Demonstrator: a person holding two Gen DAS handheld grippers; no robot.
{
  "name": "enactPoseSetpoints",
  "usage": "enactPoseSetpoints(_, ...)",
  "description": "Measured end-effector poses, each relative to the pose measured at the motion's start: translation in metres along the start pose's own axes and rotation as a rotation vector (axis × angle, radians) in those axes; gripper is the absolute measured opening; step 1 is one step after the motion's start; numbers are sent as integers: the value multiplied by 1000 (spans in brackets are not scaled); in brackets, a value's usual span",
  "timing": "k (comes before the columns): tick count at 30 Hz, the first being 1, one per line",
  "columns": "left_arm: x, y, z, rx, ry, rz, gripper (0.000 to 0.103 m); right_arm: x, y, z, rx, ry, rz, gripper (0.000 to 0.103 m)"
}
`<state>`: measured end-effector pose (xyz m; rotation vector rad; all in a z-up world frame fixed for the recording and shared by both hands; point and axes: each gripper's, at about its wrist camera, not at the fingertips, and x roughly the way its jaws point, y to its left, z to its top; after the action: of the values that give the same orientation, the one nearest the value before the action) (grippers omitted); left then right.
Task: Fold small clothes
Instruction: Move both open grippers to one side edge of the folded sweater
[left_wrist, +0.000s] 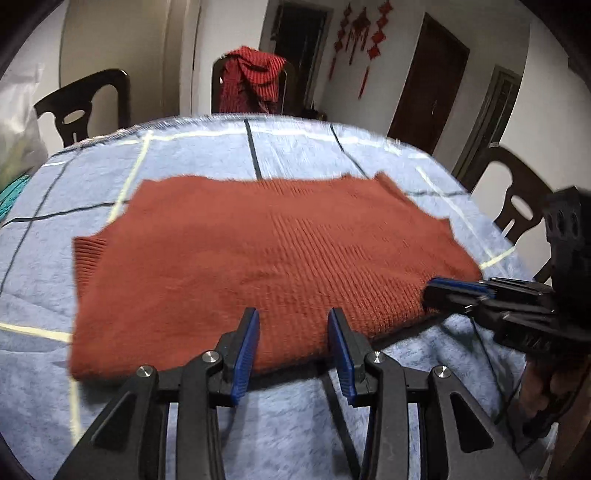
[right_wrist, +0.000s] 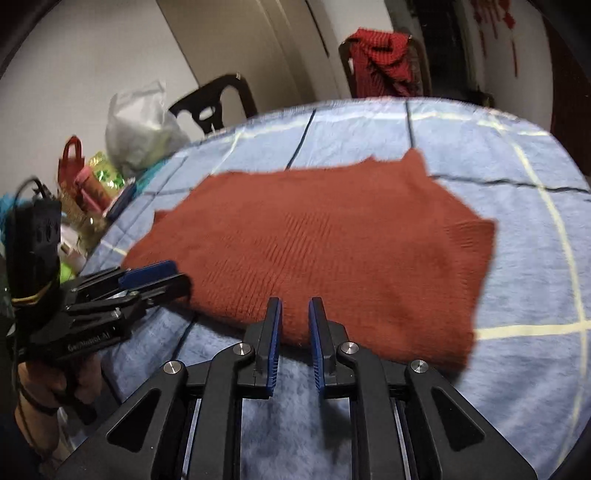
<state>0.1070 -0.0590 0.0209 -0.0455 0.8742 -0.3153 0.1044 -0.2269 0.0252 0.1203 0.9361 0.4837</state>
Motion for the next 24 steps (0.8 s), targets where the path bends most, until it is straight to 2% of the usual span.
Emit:
enactPoseSetpoints(1, 6, -2, -1, 7, 9, 13, 41, 10, -2, -1, 0, 27, -11, 15)
enactPoseSetpoints(3, 5, -4, -1, 29, 2, 28, 41, 5, -2, -1, 0, 14, 1, 15)
enactPoseSetpoints(6, -6, 4, 0, 3, -12, -5, 41, -8, -5, 1, 9, -9, 26, 15)
enactPoseSetpoints(10, -4, 24, 1, -14, -25, 56, 41, -13, -28, 0, 59, -38, -24, 16)
enactPoseSetpoints(12, -4, 34, -1, -46, -20, 19, 41, -12, -41, -2, 110, -36, 18, 15)
enactPoseSetpoints(14, -9, 34, -1, -39, -16, 20, 41, -18, -43, 0, 124, -41, 17, 16)
enactPoseSetpoints(18, -20, 45, 2, -54, -48, 23, 41, -32, -47, 3, 120, -77, -9, 20)
enactPoseSetpoints(21, -25, 69, 4, -111, -64, 67, 41, -39, -63, 4, 176, -105, -19, 34)
enactPoseSetpoints(24, -30, 97, 3, -188, -75, 73, 41, -44, -79, 4, 228, -124, -24, 35)
